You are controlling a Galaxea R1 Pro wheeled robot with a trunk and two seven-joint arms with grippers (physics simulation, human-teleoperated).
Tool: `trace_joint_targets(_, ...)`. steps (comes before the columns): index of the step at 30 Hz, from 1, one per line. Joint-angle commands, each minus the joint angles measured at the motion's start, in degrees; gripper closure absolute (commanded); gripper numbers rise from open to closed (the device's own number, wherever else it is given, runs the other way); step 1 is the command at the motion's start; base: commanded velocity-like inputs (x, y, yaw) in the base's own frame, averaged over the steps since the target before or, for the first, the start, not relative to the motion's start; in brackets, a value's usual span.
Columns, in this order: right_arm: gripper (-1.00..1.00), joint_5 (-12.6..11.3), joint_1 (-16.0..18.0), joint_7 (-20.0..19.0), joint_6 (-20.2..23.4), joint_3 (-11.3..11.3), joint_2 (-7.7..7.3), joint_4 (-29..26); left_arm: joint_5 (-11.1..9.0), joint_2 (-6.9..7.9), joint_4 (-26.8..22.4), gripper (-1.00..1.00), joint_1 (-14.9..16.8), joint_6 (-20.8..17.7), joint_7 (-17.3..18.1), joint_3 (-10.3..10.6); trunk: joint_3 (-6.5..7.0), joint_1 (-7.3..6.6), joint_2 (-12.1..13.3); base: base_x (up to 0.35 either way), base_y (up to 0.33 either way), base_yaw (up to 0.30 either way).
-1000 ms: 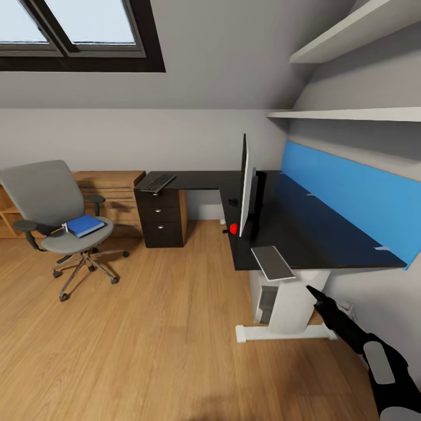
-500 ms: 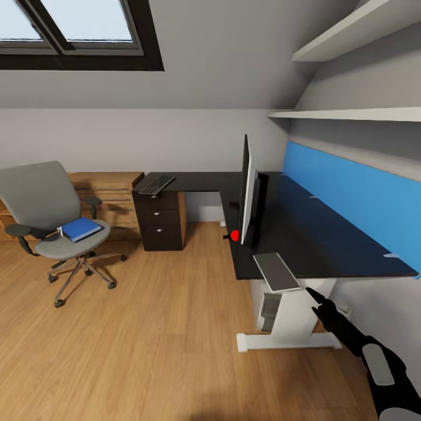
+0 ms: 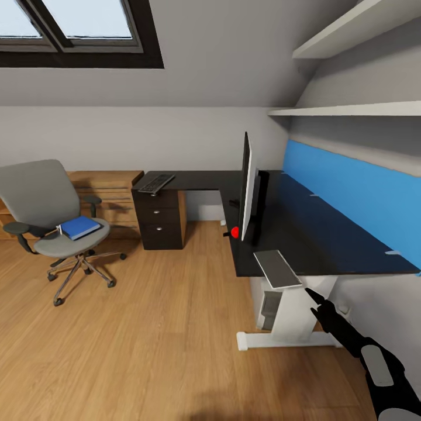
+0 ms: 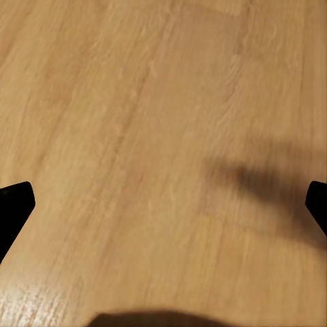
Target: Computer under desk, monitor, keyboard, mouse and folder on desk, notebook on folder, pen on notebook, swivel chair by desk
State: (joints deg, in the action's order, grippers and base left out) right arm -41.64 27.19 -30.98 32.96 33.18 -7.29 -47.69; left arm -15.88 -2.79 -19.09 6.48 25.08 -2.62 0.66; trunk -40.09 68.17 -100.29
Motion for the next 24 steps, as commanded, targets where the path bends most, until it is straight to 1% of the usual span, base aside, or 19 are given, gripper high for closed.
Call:
trace_joint_targets(1, -1.00, -0.3, 0.1, -0.1, 0.4, 0.1, 0.05, 0.0, 0.1, -0.01, 0.0, -1.00, 0.0, 0.2, -0.3, 0.1, -0.24, 0.22, -0.4, 0.000, 0.000, 0.000)
trace_joint_targets(2, -1.00, -0.3, 0.1, -0.1, 0.4, 0.1, 0.07, 0.0, 0.1, -0.01, 0.0, -1.00, 0.0, 0.2, -0.3, 0.1, -0.42, 0.44, -0.8, 0.000, 0.000, 0.000)
trace_joint_targets(9, -1.00, -0.3, 0.1, -0.3, 0.4, -0.2, 0.28, 0.0, 0.1, 0.01, 0.0, -1.00, 0.0, 0.2, -0.3, 0.0, -0.42, 0.44, -0.8, 0.000, 0.000, 0.000)
trace_joint_targets(13, -1.00, -0.3, 0.1, -0.4, 0.2, -0.7, 0.92, -0.1, 0.1, 0.04, 0.0, -1.00, 0.0, 0.1, -0.3, 0.0, -0.42, 0.44, -0.8, 0.000, 0.000, 0.000)
trace_joint_targets(15, -1.00, -0.2, 0.1, -0.5, 0.0, -1.4, 1.58, -0.2, 0.1, 0.05, 0.0, -1.00, 0.0, 0.1, -0.3, 0.0, -0.42, 0.44, -0.8, 0.000, 0.000, 0.000)
trace_joint_targets(17, -1.00, -0.2, 0.1, -0.7, 0.0, -1.9, 1.90, -0.3, 0.1, 0.09, 0.0, -1.00, 0.0, 0.1, -0.3, 0.1, -0.42, 0.44, -0.8, 0.000, 0.000, 0.000)
trace_joint_targets(24, -1.00, -0.2, 0.1, -3.2, -0.1, -4.2, 2.34, -0.4, 0.1, 0.14, 0.0, -1.00, 0.0, 0.1, -0.3, 0.1, -0.42, 0.44, -0.8, 0.000, 0.000, 0.000)
